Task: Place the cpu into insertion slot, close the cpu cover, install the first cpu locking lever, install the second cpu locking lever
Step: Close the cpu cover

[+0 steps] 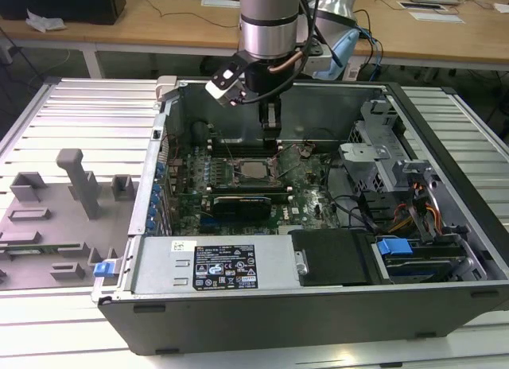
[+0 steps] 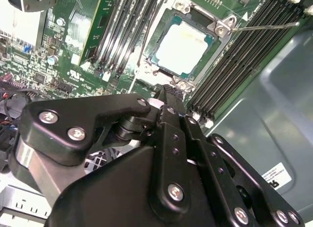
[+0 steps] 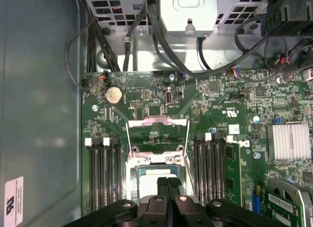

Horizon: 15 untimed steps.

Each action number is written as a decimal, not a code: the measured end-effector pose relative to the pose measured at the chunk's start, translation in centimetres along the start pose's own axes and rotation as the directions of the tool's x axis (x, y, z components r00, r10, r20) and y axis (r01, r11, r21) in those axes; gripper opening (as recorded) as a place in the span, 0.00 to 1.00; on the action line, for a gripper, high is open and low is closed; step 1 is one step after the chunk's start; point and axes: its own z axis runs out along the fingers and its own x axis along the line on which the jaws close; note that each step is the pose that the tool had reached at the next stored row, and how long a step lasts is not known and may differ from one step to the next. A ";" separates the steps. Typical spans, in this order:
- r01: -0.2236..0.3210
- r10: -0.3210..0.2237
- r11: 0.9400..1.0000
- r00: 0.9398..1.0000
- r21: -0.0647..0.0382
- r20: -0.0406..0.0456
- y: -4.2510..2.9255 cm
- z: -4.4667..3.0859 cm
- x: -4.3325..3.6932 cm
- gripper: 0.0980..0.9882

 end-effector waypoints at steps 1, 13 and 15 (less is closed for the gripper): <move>0.000 0.000 1.000 1.000 0.000 0.000 0.07 0.01 0.00 0.01; 0.000 0.000 1.000 1.000 0.000 0.000 2.36 0.25 0.09 0.01; 0.000 0.000 1.000 1.000 0.000 0.000 2.72 0.28 0.10 0.01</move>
